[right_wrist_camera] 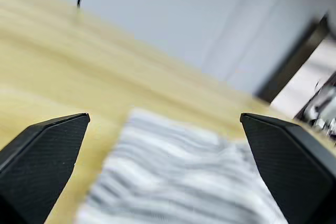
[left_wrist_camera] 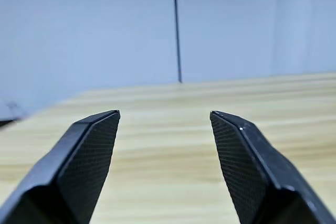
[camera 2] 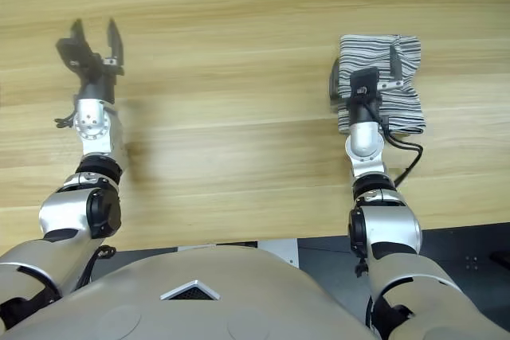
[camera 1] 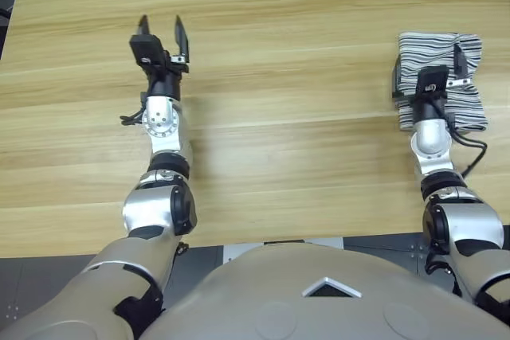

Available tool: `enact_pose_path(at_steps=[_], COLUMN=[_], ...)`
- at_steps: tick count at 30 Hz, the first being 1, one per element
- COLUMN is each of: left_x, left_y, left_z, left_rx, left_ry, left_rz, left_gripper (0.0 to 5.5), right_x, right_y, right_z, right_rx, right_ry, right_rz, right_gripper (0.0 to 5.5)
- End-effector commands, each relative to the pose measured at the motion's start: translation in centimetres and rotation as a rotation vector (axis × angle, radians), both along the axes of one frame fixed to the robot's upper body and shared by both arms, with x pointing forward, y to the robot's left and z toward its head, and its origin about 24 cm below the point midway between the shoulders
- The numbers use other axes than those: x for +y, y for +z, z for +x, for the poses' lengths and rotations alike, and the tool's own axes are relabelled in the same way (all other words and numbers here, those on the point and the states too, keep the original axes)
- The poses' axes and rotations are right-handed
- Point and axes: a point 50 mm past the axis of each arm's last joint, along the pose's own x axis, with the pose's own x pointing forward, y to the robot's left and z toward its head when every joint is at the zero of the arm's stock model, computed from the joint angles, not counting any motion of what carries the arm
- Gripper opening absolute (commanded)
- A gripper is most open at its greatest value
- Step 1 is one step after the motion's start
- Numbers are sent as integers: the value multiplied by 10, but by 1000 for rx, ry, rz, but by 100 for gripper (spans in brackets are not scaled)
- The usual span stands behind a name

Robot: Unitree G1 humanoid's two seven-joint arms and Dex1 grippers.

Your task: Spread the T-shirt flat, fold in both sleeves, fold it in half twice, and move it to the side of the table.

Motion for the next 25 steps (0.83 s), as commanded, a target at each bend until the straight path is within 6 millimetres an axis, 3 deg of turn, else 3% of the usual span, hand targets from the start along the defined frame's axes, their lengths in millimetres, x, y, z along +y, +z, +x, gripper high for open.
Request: enact_pose_path(at_steps=[1,4,7,9,14,19,22,25], left_x=[4,-2,-14,-27,-43,-54,-72,-83], left_y=[11,18,12,5,1,4,7,9], left_z=[-8,-11,-6,-2,4,9,17,20], left_rx=[-114,-186,-152,-103,-68,-70,-57,-50], left_ry=[72,76,56,23,-27,-63,-130,-166], left_rz=[109,162,104,58,43,48,53,45], left_gripper=[321,321,321,321,321,321,321,321], right_x=[9,40,93,108,111,110,102,93], right_y=[9,9,-7,-11,-14,-15,-17,-17], right_z=[-10,-15,-17,-17,-16,-17,-24,-26], right_rx=[-189,-321,-145,-86,-40,-32,-47,-62], right_ry=[-21,14,214,263,361,388,363,309], right_rz=[-231,-379,40,171,158,151,140,148], right_gripper=[530,530,530,530,530,446,385,381])
